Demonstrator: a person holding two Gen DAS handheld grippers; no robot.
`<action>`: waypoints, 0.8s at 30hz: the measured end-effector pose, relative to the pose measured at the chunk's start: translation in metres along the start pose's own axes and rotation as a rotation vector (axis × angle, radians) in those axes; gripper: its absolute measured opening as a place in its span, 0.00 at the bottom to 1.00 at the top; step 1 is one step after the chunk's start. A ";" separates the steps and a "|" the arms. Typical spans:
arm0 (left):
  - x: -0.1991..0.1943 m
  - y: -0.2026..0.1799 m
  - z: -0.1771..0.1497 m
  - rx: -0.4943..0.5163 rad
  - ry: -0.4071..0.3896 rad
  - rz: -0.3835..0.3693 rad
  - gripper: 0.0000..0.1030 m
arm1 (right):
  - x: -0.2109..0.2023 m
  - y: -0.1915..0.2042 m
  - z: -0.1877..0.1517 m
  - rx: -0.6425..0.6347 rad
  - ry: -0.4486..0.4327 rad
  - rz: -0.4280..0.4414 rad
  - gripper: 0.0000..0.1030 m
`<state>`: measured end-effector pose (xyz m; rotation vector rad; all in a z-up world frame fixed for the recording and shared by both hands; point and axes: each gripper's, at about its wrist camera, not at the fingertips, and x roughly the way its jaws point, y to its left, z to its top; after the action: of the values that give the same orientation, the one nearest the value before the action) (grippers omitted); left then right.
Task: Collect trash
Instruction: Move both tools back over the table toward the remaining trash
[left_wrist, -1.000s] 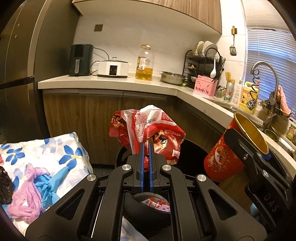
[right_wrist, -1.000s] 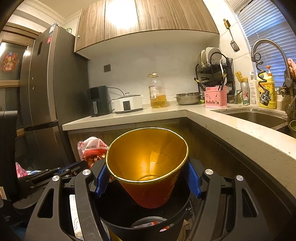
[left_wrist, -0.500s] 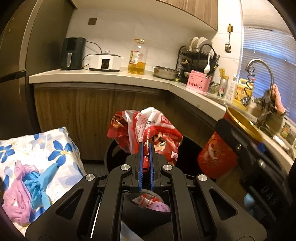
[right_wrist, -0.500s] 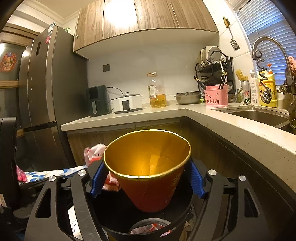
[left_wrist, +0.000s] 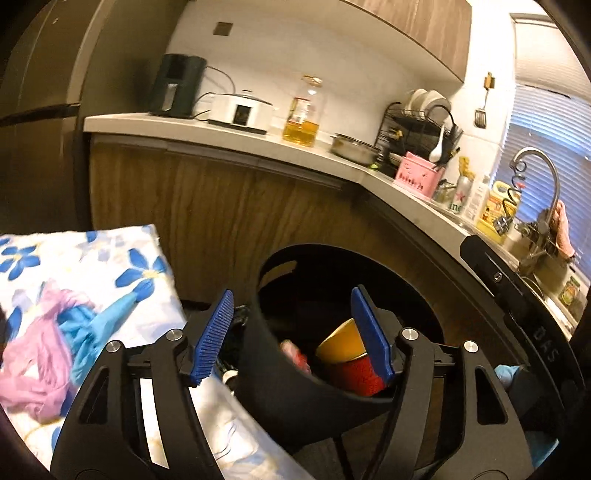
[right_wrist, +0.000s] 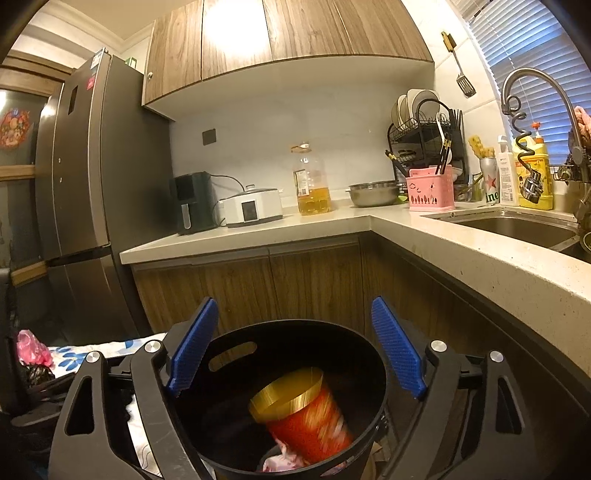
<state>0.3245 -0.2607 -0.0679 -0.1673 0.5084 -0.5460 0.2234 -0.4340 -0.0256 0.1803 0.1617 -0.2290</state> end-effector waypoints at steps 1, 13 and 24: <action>-0.004 0.001 -0.001 0.004 -0.006 0.015 0.64 | -0.001 0.000 0.000 0.006 0.003 0.004 0.80; -0.067 0.018 -0.018 0.041 -0.090 0.176 0.84 | -0.031 0.020 -0.009 0.026 0.036 0.048 0.85; -0.156 0.076 -0.049 -0.016 -0.153 0.429 0.85 | -0.057 0.084 -0.039 -0.015 0.102 0.185 0.86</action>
<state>0.2203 -0.1140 -0.0667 -0.1091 0.3841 -0.1090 0.1830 -0.3337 -0.0403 0.1914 0.2469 -0.0343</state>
